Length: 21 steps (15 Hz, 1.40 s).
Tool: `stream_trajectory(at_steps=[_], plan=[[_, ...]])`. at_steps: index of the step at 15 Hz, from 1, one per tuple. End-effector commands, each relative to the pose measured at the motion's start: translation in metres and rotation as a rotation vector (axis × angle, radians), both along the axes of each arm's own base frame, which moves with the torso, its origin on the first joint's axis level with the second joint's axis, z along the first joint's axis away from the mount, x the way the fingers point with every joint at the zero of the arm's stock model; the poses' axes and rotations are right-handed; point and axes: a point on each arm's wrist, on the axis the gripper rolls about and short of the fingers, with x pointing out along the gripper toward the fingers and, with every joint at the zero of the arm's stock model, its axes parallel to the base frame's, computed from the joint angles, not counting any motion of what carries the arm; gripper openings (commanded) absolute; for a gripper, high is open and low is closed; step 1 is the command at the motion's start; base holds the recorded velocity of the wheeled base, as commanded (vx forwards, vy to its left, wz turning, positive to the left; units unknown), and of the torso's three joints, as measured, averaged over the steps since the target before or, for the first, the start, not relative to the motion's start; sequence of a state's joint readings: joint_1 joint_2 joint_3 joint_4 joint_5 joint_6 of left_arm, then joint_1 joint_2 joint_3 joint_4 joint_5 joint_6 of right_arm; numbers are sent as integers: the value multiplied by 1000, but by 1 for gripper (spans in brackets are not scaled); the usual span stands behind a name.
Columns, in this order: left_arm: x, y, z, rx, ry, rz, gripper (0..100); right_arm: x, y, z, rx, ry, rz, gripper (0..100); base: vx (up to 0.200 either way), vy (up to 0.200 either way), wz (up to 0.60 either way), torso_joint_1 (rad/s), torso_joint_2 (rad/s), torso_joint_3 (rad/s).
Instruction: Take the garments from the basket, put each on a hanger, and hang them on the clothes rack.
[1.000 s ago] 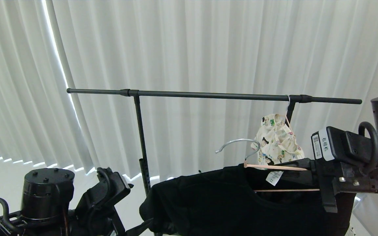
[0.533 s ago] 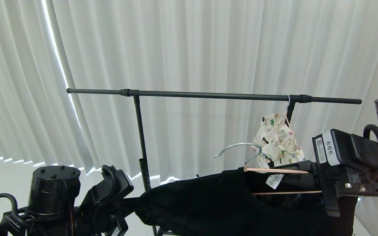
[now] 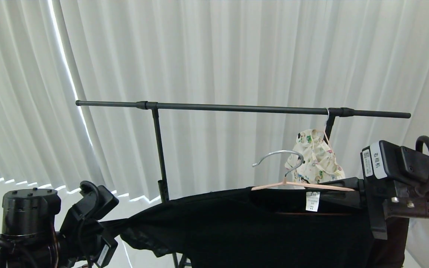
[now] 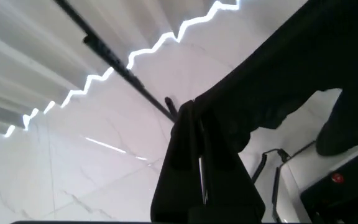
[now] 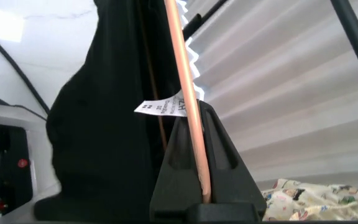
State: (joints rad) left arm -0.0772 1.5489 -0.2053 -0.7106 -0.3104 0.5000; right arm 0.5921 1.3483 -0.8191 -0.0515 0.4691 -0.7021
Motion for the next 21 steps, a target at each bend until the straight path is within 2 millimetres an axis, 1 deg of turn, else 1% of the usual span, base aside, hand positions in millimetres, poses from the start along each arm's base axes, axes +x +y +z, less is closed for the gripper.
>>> stream_trajectory(at_steps=[1, 4, 5, 8, 14, 15, 16, 19, 21], plan=[[-3, 2, 4, -1, -19, 12, 0, 2, 0, -1, 1, 13, -10, 0, 0, 0, 0, 0, 0, 0], [-8, -7, 10, -4, -55, -39, 0, 3, 0, -2, 13, 45, -28, 0, 0, 0, 0, 0, 0, 0], [-11, -11, 13, -7, -71, -64, 100, 3, 0, -2, 18, 55, -33, 0, 0, 0, 0, 0, 0, 0], [-15, -13, 18, -28, -92, -76, 100, 3, -1, -2, 25, 79, -78, 0, 0, 0, 0, 0, 0, 0], [-31, -11, 46, -265, -141, 40, 100, 6, -4, -2, 96, 227, -327, 0, 0, 0, 0, 0, 0, 0], [-31, -11, 48, -274, -149, 55, 100, 6, -4, -2, 99, 233, -337, 0, 0, 0, 0, 0, 0, 0], [-29, -7, 53, -271, -177, 101, 100, 6, -5, -3, 88, 235, -394, 0, 0, 0, 0, 0, 0, 0], [-15, 5, 75, -246, -285, 241, 100, 7, -8, -8, 40, 234, -517, 0, 0, 0, 0, 0, 0, 0], [-15, 8, 74, -214, -297, 322, 100, 3, -10, -13, 22, 264, -585, 0, 0, 0, 0, 0, 0, 0]])
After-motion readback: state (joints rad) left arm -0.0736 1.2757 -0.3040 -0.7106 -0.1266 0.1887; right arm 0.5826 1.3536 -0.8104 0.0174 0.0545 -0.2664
